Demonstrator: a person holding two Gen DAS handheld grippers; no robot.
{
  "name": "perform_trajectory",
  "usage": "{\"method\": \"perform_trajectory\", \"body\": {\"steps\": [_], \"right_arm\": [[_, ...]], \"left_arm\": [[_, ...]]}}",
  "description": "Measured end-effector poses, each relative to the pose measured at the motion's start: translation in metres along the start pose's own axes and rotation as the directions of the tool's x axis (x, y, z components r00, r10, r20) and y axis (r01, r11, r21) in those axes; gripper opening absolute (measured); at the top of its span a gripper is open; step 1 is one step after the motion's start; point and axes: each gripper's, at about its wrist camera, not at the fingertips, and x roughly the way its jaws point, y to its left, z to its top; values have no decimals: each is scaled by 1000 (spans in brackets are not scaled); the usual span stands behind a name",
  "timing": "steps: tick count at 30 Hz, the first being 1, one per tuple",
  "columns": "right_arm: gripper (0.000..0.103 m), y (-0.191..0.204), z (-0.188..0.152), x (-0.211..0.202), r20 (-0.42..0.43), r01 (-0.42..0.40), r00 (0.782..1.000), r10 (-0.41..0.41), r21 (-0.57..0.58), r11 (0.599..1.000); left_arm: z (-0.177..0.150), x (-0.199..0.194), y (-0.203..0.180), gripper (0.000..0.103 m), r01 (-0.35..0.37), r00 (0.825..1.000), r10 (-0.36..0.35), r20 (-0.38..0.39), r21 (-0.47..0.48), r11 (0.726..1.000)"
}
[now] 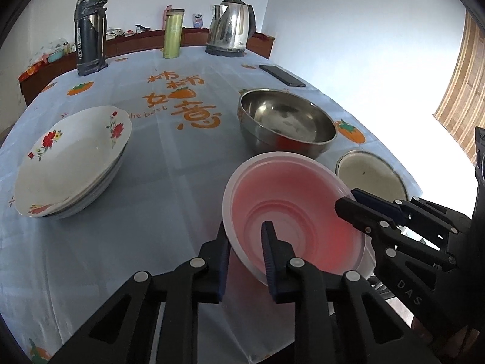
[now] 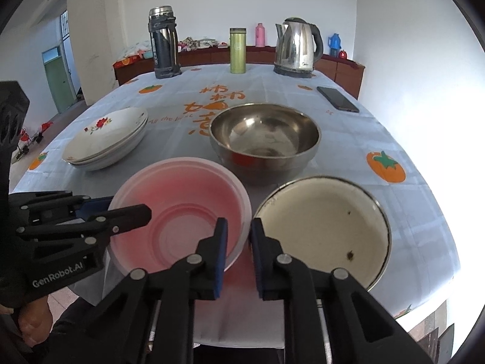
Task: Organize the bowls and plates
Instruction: 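Close the left gripper on the pink plastic bowl rim, then lift the pink bowl with the left gripper toward the steel bowl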
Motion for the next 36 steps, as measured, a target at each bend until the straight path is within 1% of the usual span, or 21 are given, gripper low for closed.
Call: {"method": "perform_trajectory", "body": {"steps": [10, 17, 26, 29, 36], "right_arm": [[15, 2, 8, -7, 34, -3, 999, 3, -1, 1000], [15, 0, 13, -10, 47, 1, 999, -1, 3, 1000], [15, -1, 17, -13, 65, -14, 998, 14, 11, 1000], [15, -1, 18, -14, 71, -23, 997, 22, 13, 1000], [15, -2, 24, -17, 90, -32, 995, 30, 22, 999]], "left_arm": [[6, -11, 2, 22, 13, 999, -13, 41, -20, 1000], [10, -18, -2, 22, 8, 998, -7, 61, -8, 1000], [15, -16, -1, 21, -16, 999, 17, 49, -18, 1000], [19, -17, 0, 19, -28, 998, 29, 52, -16, 999], [28, -18, 1, 19, -25, 998, 26, 56, -20, 999]]}}
